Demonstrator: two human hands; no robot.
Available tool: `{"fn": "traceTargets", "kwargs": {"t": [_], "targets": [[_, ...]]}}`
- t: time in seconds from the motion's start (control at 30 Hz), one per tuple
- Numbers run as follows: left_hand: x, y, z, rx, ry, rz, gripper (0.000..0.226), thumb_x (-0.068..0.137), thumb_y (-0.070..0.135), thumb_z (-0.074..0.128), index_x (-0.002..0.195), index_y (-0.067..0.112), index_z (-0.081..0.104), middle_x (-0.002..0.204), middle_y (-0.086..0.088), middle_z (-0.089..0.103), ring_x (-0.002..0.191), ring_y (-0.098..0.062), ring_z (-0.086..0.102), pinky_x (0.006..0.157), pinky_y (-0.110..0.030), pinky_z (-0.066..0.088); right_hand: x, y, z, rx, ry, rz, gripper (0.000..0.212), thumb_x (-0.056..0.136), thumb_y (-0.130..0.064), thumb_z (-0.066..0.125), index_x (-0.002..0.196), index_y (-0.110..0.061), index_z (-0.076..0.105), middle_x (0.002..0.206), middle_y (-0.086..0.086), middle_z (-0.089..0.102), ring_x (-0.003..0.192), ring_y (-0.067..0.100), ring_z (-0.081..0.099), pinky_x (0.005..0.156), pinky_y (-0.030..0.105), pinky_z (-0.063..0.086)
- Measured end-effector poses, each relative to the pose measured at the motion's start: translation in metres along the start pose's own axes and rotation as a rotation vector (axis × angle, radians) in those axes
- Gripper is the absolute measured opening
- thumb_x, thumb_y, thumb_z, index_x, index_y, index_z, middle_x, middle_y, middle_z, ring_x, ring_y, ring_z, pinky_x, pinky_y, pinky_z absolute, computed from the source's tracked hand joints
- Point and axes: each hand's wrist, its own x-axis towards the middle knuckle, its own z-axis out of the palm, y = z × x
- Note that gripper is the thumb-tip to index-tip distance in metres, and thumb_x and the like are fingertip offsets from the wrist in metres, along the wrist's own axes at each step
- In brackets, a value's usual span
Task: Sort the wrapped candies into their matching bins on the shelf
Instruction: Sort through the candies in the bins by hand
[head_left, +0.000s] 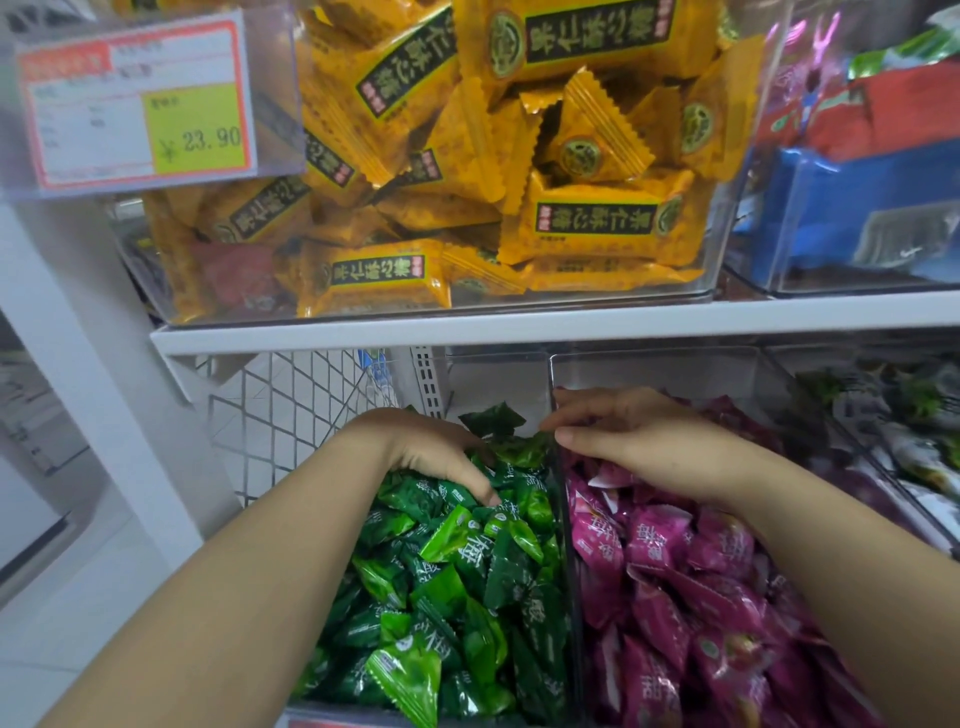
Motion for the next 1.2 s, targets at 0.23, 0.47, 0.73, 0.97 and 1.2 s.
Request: {"fn": "traceTargets", "kwargs": {"t": [0.23, 0.47, 0.73, 0.97, 1.2], "targets": [[-0.005, 0.001, 0.003, -0.088, 0.049, 0.023, 0.055, 0.084, 0.042, 0.066, 0.133, 0.029, 0.045, 0.144, 0.001, 0.038, 0.130, -0.019, 0.036, 0.101, -0.030, 0.032, 0.001, 0.001, 0.000, 0.002, 0.014, -0.006, 0.011, 0.087, -0.035, 0.063, 0.094, -0.042, 0.069, 0.142, -0.018, 0.042, 0.109, 0.001, 0.055, 0.065, 0.008, 0.048], [-0.009, 0.001, 0.004, -0.110, 0.107, 0.049, 0.057, 0.084, 0.036, 0.067, 0.135, 0.030, 0.042, 0.144, 0.000, 0.040, 0.129, -0.019, 0.039, 0.098, -0.027, 0.032, -0.001, 0.000, 0.000, -0.010, 0.020, 0.004, 0.011, 0.088, -0.036, 0.063, 0.095, -0.041, 0.069, 0.139, -0.017, 0.046, 0.102, 0.001, 0.059, 0.066, 0.009, 0.048], [-0.011, 0.003, 0.004, -0.167, 0.086, 0.052, 0.046, 0.089, 0.053, 0.052, 0.128, 0.028, 0.051, 0.141, 0.004, 0.045, 0.129, -0.017, 0.041, 0.112, -0.039, 0.029, 0.000, -0.002, -0.001, -0.004, 0.020, 0.013, 0.014, 0.089, -0.032, 0.062, 0.100, -0.036, 0.069, 0.132, -0.015, 0.052, 0.098, 0.000, 0.058, 0.060, 0.004, 0.045], [-0.020, 0.002, 0.003, -0.287, 0.280, 0.167, 0.032, 0.086, 0.018, 0.063, 0.108, 0.037, 0.052, 0.117, 0.012, 0.059, 0.110, -0.009, 0.055, 0.098, -0.029, 0.043, -0.003, -0.003, -0.001, -0.068, 0.021, 0.008, 0.014, 0.088, -0.037, 0.062, 0.100, -0.039, 0.067, 0.128, -0.020, 0.048, 0.098, 0.007, 0.063, 0.072, 0.014, 0.051], [-0.054, 0.012, 0.003, -0.423, 0.844, 0.185, 0.025, 0.090, 0.026, 0.062, 0.114, 0.027, 0.060, 0.113, 0.011, 0.059, 0.096, -0.007, 0.060, 0.084, -0.022, 0.046, -0.015, -0.013, 0.002, -0.249, 0.105, -0.053, 0.025, 0.089, -0.034, 0.060, 0.113, -0.030, 0.065, 0.121, -0.006, 0.061, 0.098, 0.014, 0.063, 0.088, 0.028, 0.050]]}}
